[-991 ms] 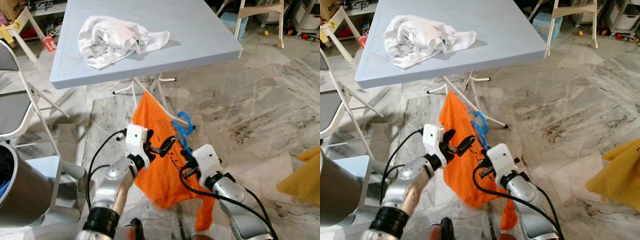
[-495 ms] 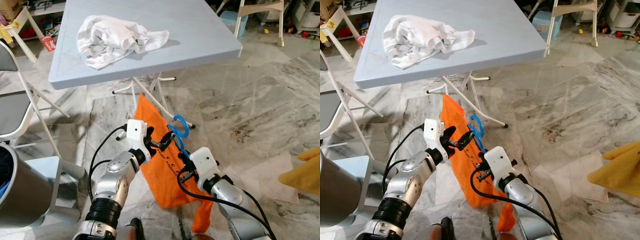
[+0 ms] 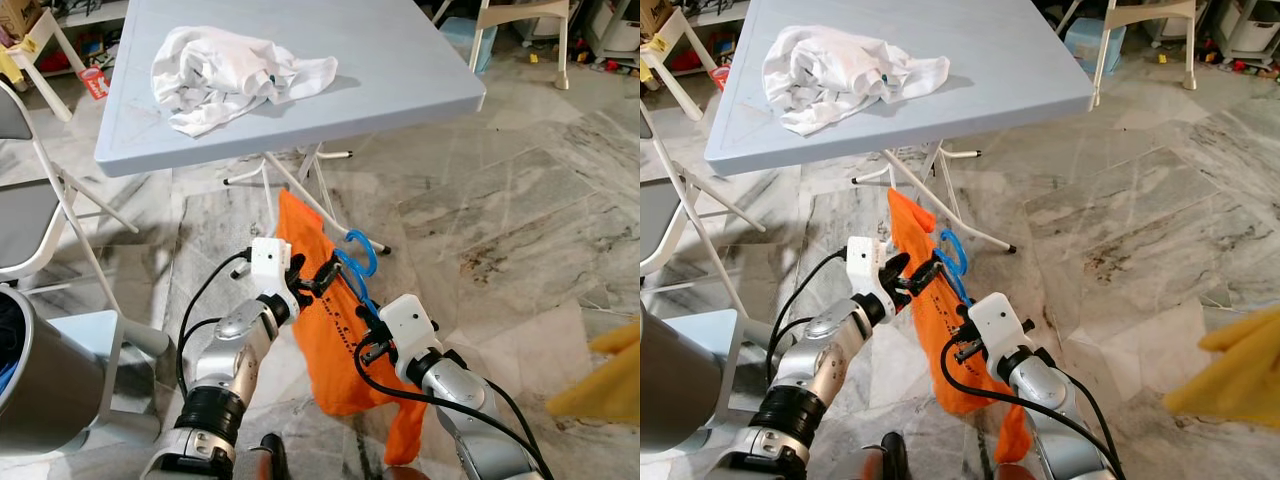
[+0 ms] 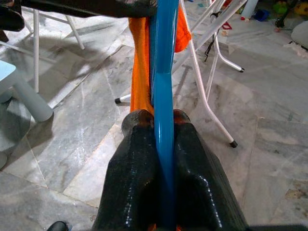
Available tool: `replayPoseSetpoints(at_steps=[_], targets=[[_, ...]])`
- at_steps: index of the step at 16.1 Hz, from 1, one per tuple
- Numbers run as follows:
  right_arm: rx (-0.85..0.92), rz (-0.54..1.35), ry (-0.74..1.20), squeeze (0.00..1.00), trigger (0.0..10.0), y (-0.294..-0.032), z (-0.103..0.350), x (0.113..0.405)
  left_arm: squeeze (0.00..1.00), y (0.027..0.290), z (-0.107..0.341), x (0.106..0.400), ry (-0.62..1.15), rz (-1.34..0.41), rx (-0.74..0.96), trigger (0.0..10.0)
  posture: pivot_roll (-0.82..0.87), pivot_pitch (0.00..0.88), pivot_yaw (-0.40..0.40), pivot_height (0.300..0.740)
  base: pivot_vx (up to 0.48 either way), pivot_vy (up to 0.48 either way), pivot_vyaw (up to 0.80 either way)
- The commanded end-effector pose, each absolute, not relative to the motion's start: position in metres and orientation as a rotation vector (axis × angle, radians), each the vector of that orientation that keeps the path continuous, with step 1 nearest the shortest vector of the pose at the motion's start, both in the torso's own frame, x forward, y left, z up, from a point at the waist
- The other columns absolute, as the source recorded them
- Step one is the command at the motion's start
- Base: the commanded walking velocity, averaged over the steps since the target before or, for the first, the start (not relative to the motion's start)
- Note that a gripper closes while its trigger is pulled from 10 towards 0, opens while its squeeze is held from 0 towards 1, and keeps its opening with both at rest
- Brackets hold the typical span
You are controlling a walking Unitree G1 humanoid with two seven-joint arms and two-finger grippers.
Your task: Hang hanger
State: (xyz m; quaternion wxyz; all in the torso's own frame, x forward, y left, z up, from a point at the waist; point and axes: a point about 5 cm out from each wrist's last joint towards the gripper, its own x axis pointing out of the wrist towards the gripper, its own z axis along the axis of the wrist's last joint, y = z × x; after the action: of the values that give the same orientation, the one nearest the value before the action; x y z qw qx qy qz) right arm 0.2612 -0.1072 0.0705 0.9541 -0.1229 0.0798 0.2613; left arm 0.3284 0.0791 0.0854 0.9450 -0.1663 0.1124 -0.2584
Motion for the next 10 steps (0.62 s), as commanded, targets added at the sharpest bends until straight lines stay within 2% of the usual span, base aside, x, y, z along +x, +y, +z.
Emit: replayPoseSetpoints(at_steps=[1,10], targets=[[-0.242,0.549,0.112,0.0,10.0,-0.101,0.081,0.262,0.0,0.089,0.081,0.33,0.244,-0.481,-0.323,0.0,-0.16,0.222,0.067,0.74,0.0,0.0,0.0],[-0.248,0.528,0.11,0.0,10.0,-0.103,0.081,0.262,0.0,0.104,0.078,0.338,0.238,-0.4,-0.301,0.0,-0.17,0.223,0.072,0.74,0.0,0.0,0.0]])
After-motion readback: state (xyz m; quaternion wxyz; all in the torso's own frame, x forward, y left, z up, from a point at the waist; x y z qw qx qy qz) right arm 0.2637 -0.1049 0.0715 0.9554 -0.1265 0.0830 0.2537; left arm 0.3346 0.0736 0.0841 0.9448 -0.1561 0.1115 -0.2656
